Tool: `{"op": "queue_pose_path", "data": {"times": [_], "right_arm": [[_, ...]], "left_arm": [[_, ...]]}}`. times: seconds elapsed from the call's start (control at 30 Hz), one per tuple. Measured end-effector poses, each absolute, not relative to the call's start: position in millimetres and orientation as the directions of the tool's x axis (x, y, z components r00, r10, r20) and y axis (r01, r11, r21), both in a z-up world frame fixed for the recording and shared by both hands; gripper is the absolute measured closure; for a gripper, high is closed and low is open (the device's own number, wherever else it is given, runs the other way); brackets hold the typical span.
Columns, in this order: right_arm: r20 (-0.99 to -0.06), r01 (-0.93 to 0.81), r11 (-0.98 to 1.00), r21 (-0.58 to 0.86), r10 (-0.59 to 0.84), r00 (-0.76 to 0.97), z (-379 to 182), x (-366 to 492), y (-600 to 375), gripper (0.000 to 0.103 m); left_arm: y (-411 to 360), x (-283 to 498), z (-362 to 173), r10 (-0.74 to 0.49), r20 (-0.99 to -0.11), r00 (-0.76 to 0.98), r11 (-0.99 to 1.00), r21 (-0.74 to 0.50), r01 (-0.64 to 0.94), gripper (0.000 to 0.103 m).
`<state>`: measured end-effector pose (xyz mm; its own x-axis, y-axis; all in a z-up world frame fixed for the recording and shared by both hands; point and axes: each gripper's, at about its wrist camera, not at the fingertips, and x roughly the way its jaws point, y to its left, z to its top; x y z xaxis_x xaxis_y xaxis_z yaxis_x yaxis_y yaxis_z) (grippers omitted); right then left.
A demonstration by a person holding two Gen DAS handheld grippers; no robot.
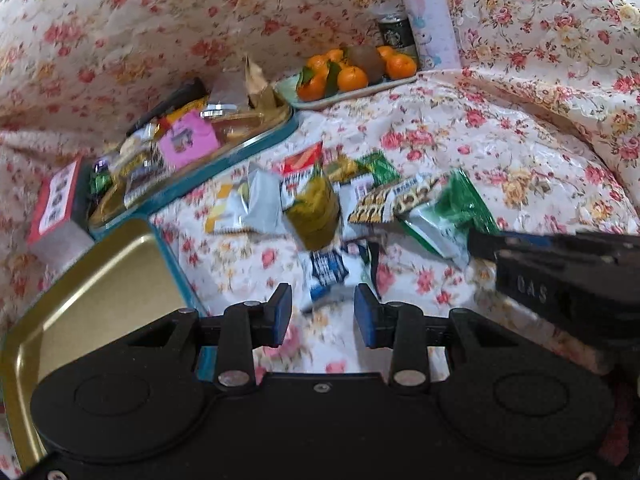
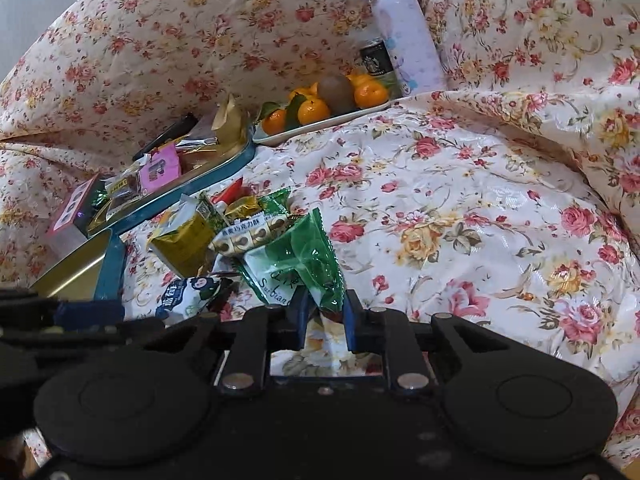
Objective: Organize snacks
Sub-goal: 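Move the left tool toward the blue-white snack while the right tool reaches the green wrapper, then grasp the blue-white snack with the left tool while the right tool grasps the green wrapper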
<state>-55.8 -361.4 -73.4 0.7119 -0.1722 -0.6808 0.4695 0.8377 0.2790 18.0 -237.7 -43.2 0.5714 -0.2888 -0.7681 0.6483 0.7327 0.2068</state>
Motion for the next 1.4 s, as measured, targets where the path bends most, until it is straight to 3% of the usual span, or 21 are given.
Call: {"op": "queue_pose_path", "data": {"times": [0.17,0.57,1.07,1.23,1.4], "right_arm": [[-0.684,0.479,0.827,0.295,-0.167,0.71,-77.8,-57.4,-366.2,0.084],[-0.68,0.48,0.829,0.286,-0.178,0.711,-77.9,-57.3,-362.3,0.084],[-0.683,0.486,0.824,0.292,-0.176,0.709,-77.1,-56.3,-363.2,0.082],[-0.685,0.488,0.817,0.306,-0.167,0.709,-76.9,-58.2,-365.5,0.082],[-0.684,0.489,0.82,0.297,-0.174,0.708,-76.9,-58.3,-361.6,0.081]], "left_arm": [[-246.6,30.5,-41.3,-0.295,-0.758,0.582,0.72,0.224,0.657,0.058],[-258.4,83.9,-55.6,-0.26,-0.837,0.481,0.801,0.09,0.591,0.058],[-220.6,61.1,-54.4,-0.19,-0.882,0.431,0.771,0.138,0.622,0.06],[-207.4,43.4,-43.9,-0.233,-0.863,0.449,0.728,0.152,0.669,0.06],[-203.8,29.2,-36.4,-0.341,-0.855,0.39,0.682,0.061,0.729,0.059]]}}
